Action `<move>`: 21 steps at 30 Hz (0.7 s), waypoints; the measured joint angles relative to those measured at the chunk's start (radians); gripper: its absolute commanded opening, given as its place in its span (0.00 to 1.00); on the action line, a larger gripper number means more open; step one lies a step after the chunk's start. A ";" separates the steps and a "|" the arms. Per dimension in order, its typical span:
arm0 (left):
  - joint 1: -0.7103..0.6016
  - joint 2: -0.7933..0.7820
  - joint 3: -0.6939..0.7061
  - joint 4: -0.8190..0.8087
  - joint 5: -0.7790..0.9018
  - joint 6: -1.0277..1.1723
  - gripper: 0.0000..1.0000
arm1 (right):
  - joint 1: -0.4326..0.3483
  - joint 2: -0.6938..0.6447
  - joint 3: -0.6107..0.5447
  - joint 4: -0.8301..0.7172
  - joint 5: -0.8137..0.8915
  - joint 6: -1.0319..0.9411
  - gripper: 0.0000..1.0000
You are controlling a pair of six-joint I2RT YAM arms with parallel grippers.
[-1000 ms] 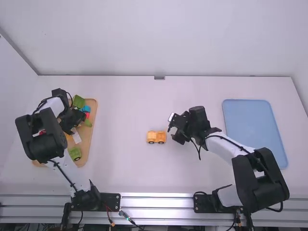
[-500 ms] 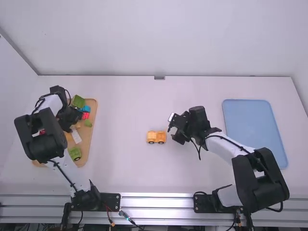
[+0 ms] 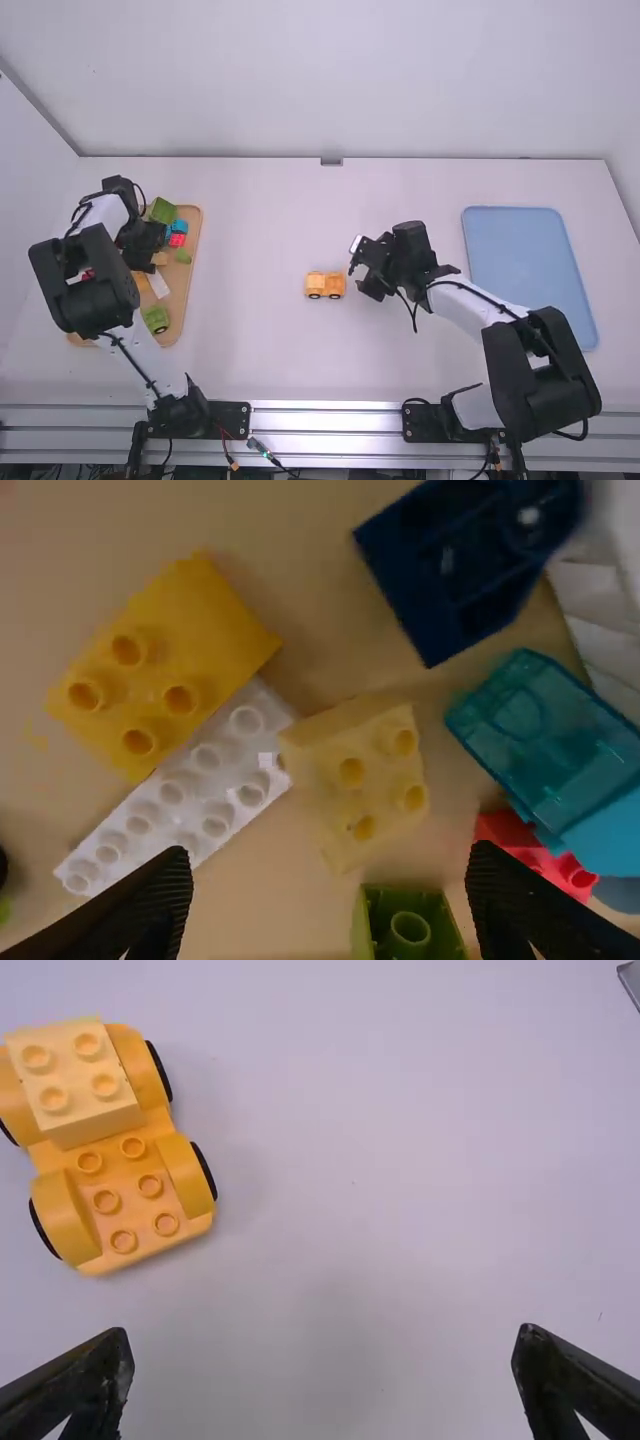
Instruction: Assemble lego blocks to make yellow taxi
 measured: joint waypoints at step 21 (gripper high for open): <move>0.000 0.000 -0.035 0.043 0.000 -0.179 0.72 | 0.000 0.000 0.000 -0.006 0.000 0.000 0.99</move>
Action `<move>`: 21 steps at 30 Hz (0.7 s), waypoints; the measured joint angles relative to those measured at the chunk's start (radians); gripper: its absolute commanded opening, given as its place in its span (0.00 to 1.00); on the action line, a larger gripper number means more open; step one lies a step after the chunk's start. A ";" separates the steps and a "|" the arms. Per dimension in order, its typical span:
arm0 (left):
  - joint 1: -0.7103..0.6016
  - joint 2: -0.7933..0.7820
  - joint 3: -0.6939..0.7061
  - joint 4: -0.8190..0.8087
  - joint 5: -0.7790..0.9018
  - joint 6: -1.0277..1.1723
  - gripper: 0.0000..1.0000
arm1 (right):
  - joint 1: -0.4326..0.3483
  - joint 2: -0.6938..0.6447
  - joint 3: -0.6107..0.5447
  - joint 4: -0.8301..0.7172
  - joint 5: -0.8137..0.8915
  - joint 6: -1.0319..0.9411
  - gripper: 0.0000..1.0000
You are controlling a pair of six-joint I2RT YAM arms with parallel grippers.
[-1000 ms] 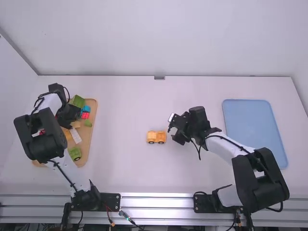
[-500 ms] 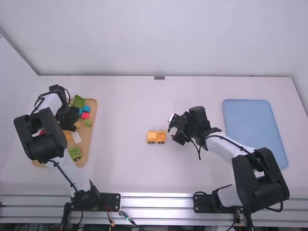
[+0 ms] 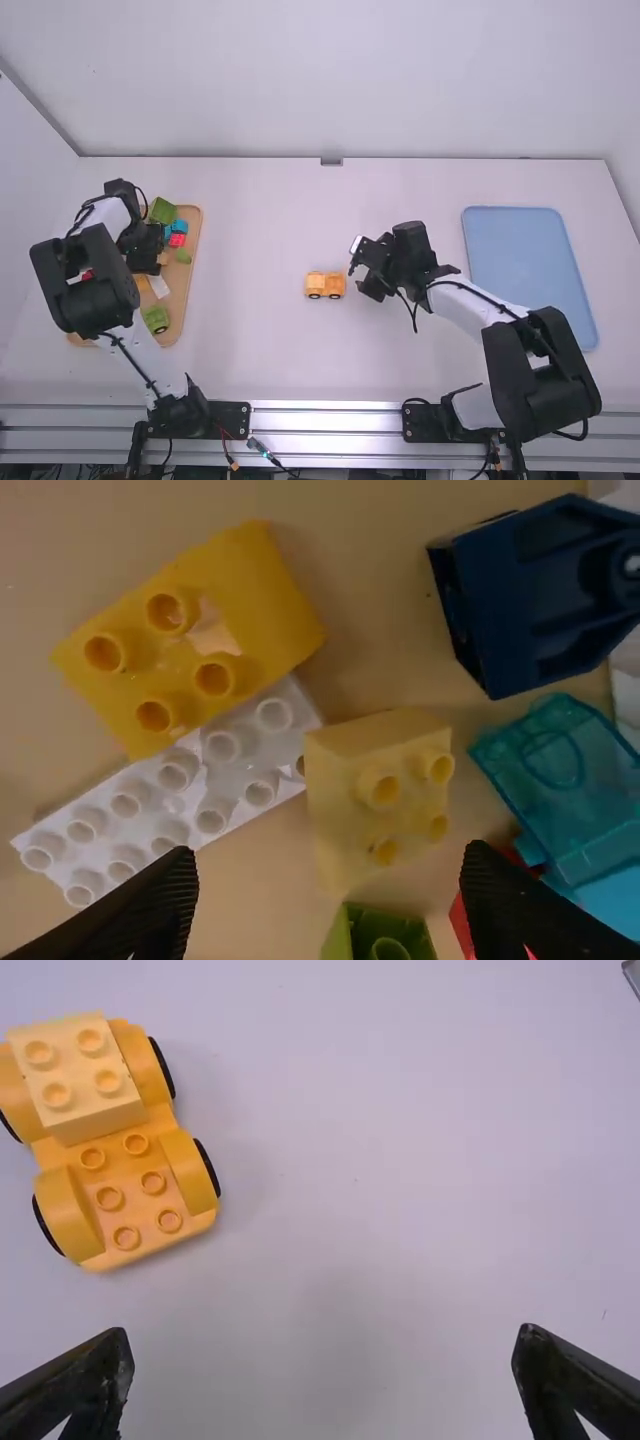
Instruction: Assemble lego blocks to make yellow taxi
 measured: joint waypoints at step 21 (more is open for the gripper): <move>0.000 0.000 -0.069 0.081 0.000 0.026 0.37 | 0.000 -0.002 0.000 -0.019 0.000 0.000 0.99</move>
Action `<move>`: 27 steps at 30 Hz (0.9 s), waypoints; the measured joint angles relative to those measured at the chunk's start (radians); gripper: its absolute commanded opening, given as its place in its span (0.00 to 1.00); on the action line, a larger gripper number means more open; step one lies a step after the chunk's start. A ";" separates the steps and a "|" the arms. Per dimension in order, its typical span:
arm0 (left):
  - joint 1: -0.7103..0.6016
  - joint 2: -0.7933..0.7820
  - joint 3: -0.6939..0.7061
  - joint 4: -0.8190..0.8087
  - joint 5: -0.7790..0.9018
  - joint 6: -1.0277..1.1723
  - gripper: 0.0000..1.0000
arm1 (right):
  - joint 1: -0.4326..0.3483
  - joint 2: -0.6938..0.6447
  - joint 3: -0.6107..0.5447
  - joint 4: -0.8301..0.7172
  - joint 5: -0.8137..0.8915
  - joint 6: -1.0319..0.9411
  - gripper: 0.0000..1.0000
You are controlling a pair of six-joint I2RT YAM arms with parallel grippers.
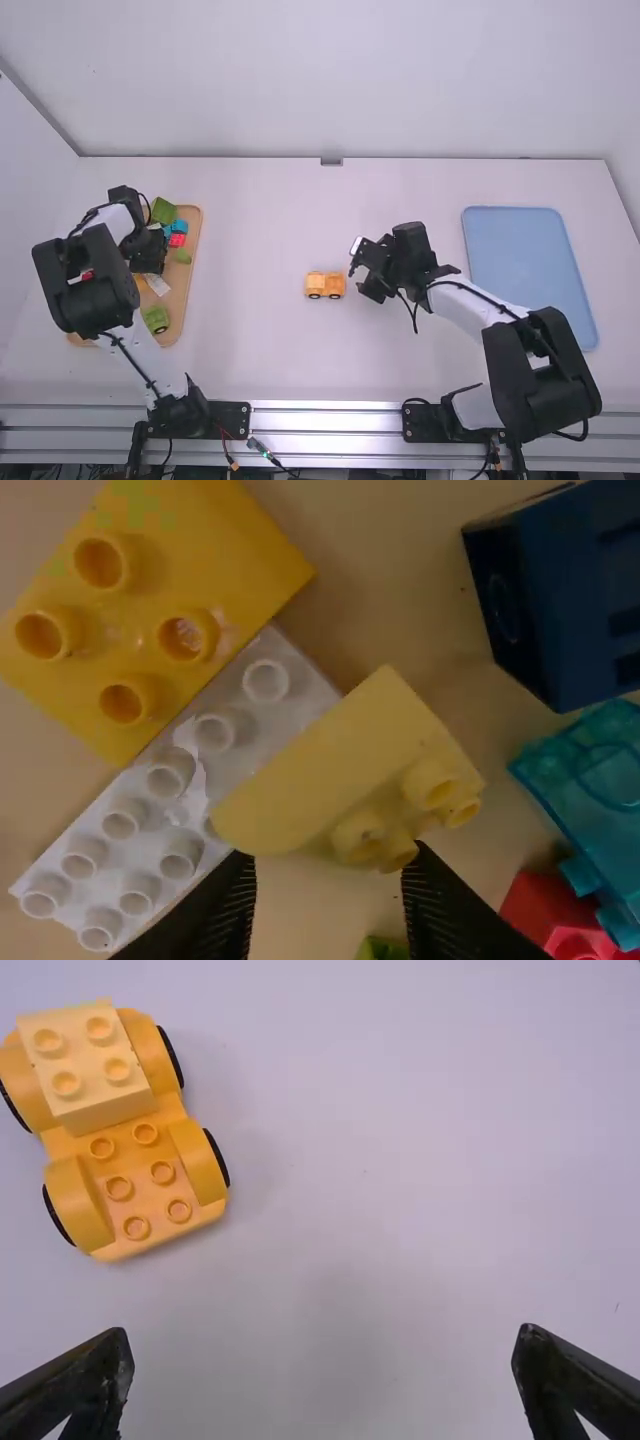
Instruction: Assemble lego blocks to make yellow taxi
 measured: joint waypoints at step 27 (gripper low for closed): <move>0.000 0.000 0.158 -0.124 0.060 0.537 0.99 | 0.000 0.000 0.000 -0.001 0.000 0.000 0.99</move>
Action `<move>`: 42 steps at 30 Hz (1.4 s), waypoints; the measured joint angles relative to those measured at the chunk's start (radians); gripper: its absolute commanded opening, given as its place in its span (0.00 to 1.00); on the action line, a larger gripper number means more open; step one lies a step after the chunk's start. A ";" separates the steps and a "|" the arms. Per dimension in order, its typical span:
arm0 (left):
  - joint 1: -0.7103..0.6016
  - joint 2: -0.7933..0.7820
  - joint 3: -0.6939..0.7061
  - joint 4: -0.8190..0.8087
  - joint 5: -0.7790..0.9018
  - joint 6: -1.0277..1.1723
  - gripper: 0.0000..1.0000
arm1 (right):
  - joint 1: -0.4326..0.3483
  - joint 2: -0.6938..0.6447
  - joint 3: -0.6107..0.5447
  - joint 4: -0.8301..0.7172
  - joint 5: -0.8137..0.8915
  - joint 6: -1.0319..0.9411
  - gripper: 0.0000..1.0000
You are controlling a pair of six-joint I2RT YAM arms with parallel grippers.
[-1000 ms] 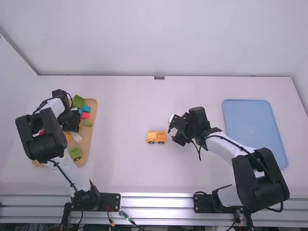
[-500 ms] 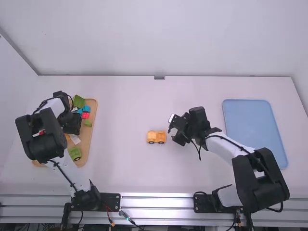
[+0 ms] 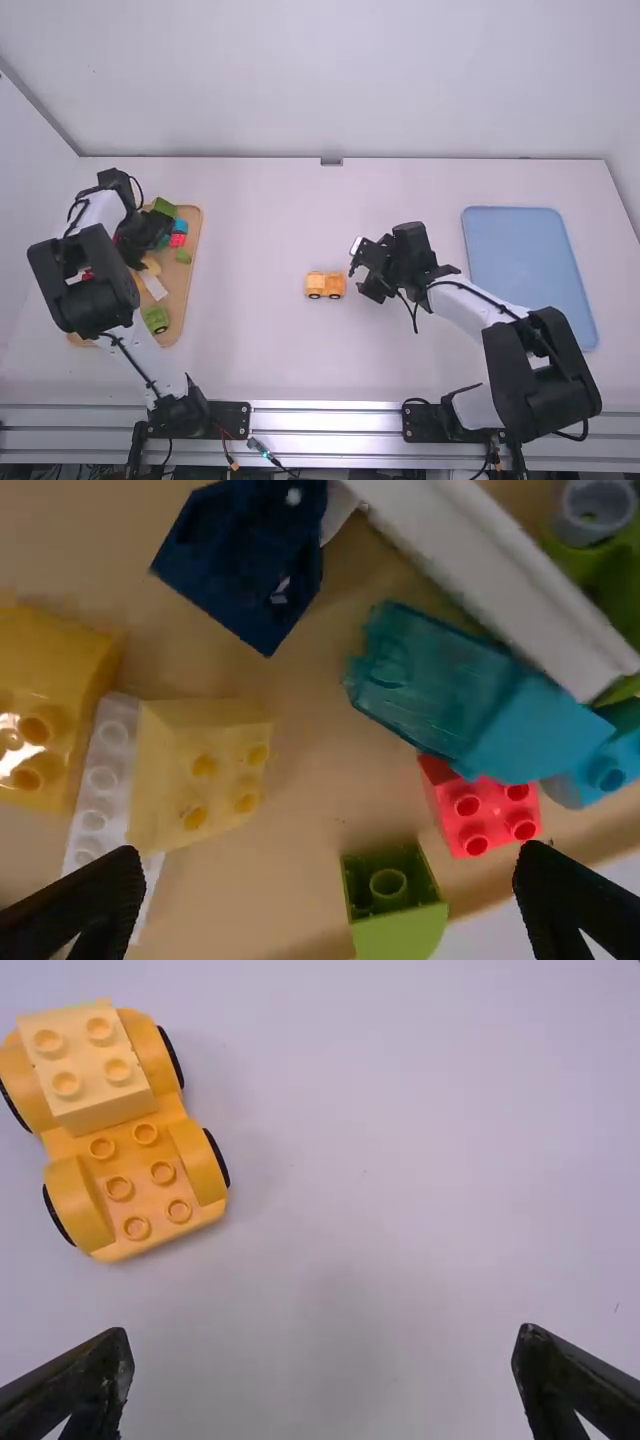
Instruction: Assemble lego blocks to make yellow taxi
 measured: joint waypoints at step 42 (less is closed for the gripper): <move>-0.003 0.076 -0.041 -0.082 -0.256 0.190 0.79 | 0.000 0.000 0.000 -0.006 0.000 0.000 0.99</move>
